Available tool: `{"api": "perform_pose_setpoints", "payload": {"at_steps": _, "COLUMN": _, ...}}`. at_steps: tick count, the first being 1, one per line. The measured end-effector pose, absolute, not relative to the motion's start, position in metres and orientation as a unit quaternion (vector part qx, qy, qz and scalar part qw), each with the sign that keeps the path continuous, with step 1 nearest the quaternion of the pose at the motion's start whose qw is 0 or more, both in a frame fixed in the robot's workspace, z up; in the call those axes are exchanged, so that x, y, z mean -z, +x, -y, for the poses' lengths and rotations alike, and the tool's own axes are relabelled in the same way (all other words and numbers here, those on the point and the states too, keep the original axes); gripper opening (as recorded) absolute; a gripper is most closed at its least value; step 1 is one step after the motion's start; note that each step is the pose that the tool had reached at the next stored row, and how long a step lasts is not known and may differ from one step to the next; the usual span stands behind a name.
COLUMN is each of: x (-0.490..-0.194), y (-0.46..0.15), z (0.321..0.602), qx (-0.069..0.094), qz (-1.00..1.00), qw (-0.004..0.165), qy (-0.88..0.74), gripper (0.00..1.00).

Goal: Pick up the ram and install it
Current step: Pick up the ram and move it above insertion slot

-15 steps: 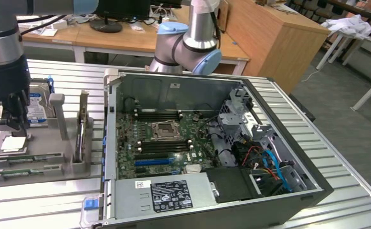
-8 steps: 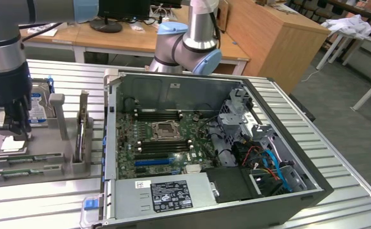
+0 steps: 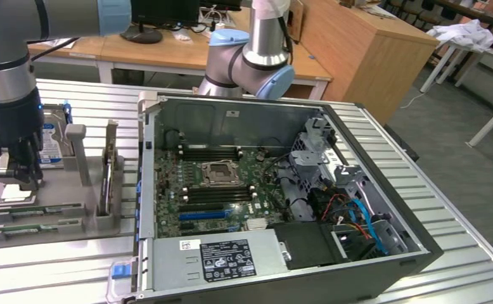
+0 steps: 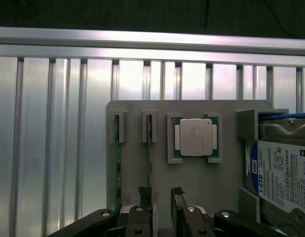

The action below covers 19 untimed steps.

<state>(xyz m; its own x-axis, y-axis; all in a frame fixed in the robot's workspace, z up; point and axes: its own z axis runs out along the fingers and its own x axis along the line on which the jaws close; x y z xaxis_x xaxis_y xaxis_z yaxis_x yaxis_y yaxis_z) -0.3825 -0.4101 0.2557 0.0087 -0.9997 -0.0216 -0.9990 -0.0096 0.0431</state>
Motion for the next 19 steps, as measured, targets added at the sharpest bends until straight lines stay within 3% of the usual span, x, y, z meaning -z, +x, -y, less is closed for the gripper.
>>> {"api": "perform_pose_setpoints", "payload": {"at_steps": 19, "x": -0.256, "y": -0.382, "z": 0.443, "qx": 0.023, "qz": 0.704, "qw": 0.008, "qy": 0.71, "gripper": 0.3}}
